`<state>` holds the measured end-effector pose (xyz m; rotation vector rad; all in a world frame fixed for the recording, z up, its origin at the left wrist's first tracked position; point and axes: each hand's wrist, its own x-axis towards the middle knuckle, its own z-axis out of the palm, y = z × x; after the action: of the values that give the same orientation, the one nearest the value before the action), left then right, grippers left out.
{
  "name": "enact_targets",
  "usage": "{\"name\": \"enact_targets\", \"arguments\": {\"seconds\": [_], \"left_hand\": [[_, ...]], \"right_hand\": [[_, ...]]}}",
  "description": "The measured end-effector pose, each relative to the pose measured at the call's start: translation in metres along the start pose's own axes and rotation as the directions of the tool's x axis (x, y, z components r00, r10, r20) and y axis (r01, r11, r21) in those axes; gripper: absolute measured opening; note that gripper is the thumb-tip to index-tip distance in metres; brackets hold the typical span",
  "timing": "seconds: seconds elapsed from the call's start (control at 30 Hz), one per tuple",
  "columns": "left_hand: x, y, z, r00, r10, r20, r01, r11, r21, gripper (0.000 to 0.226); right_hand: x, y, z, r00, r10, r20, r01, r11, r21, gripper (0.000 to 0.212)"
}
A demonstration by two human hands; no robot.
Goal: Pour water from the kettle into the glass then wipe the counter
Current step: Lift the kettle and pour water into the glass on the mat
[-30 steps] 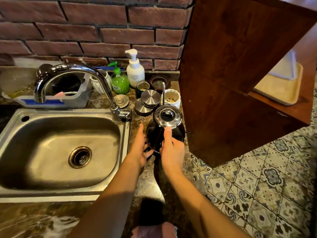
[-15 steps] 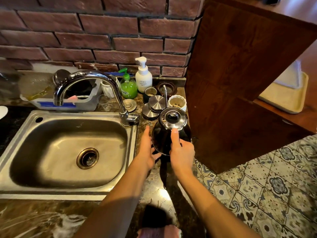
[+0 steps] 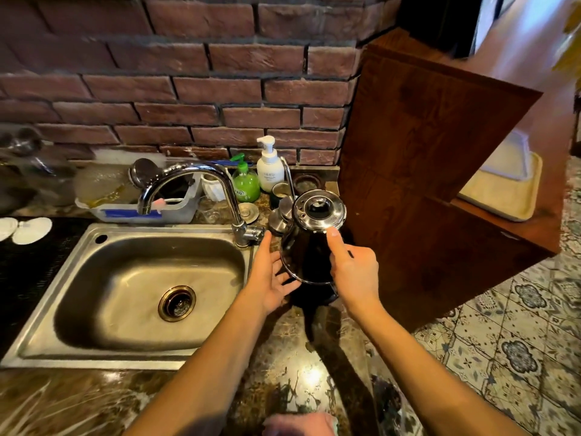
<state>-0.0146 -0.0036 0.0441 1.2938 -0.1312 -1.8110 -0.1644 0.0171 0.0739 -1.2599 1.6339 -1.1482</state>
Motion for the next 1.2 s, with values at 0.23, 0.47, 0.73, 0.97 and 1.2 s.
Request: {"name": "enact_targets", "arguments": {"seconds": [0.23,0.47,0.73,0.97,1.2], "left_hand": [[-0.035,0.011,-0.007,0.998,0.024,0.064,-0.019,0.997,-0.076,0.066],[-0.086,0.022,-0.010,0.992,0.059,0.108,-0.047,0.992,-0.113,0.071],[-0.135,0.019,-0.022,0.987,0.071,0.142,-0.044,0.981,-0.189,0.054],[-0.168,0.017,-0.039,0.986,0.077,0.151,-0.048,0.982,-0.184,0.042],[-0.191,0.027,-0.080,0.975,0.108,0.196,-0.074,0.982,-0.175,0.047]], "right_hand": [[-0.018,-0.038,-0.025,0.998,-0.068,0.007,0.068,0.997,0.033,0.071],[-0.031,-0.077,-0.047,0.990,-0.132,0.040,0.126,0.984,0.123,0.075],[-0.057,-0.113,-0.063,0.978,-0.201,0.046,0.190,0.966,0.176,0.079],[-0.095,-0.134,-0.057,0.957,-0.282,0.066,0.267,0.948,0.176,0.076],[-0.133,-0.155,-0.034,0.947,-0.318,0.039,0.310,0.941,0.134,0.068]]}}
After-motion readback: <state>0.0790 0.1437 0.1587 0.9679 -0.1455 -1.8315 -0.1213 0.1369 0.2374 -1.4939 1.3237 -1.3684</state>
